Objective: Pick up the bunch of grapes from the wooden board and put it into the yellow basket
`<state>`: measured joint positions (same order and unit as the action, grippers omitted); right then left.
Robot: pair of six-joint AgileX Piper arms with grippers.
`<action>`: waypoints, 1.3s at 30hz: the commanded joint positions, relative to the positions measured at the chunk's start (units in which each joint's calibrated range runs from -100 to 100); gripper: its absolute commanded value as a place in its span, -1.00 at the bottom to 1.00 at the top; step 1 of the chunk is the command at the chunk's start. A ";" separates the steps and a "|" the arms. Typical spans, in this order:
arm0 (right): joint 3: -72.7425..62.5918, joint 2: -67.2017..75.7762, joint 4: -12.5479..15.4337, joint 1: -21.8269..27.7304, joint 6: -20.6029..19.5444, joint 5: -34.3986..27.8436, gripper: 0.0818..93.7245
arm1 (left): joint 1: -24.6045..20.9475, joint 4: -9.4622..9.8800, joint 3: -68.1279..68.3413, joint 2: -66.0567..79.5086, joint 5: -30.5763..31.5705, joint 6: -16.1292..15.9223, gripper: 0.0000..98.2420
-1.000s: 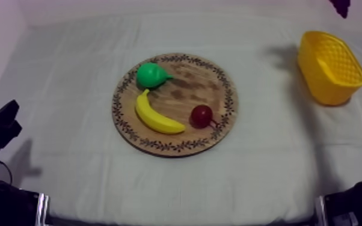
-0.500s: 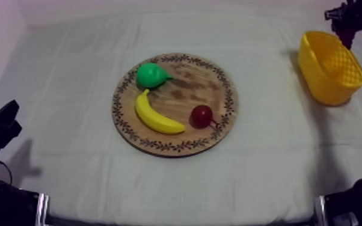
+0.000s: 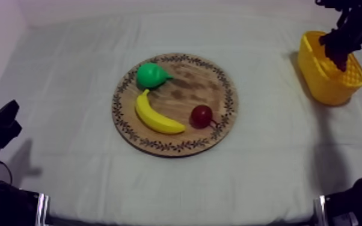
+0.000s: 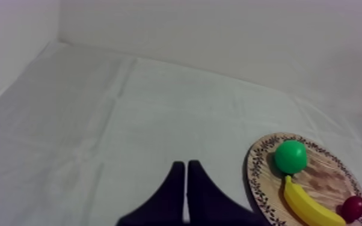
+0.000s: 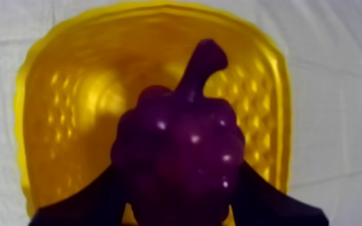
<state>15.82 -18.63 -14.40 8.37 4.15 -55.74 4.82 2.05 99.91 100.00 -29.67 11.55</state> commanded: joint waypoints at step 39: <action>-4.47 5.16 6.21 2.26 2.90 1.95 0.28 | -0.01 0.02 -0.02 0.00 0.01 0.00 -1.00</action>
<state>10.64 -15.52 -8.04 10.65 7.14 -54.41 4.82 2.05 99.91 100.00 -29.67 11.55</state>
